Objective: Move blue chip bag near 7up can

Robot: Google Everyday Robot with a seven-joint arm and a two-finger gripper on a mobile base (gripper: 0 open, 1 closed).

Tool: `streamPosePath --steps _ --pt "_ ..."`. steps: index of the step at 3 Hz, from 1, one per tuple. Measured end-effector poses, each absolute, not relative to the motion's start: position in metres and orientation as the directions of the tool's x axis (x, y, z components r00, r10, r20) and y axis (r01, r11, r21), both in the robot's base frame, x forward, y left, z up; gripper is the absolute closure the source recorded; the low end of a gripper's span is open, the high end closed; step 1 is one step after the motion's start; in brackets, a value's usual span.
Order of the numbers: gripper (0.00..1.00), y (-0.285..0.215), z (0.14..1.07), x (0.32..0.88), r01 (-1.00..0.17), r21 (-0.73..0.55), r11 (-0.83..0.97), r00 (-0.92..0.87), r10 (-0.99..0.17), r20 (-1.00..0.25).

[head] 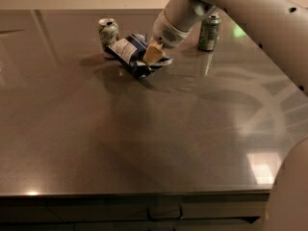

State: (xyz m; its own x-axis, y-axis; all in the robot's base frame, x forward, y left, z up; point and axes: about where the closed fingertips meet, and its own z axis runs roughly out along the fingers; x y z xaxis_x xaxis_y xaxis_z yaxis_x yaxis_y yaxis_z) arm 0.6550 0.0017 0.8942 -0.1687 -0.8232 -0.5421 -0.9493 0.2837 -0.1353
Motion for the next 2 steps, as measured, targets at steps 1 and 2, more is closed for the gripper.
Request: streamPosePath --steps 1,2 --pt "0.31 0.003 0.8928 0.655 -0.95 -0.133 0.282 -0.168 -0.824 -0.542" --pt "0.08 0.0044 0.8913 0.6549 -0.951 -0.131 0.279 -0.168 -0.824 -0.541"
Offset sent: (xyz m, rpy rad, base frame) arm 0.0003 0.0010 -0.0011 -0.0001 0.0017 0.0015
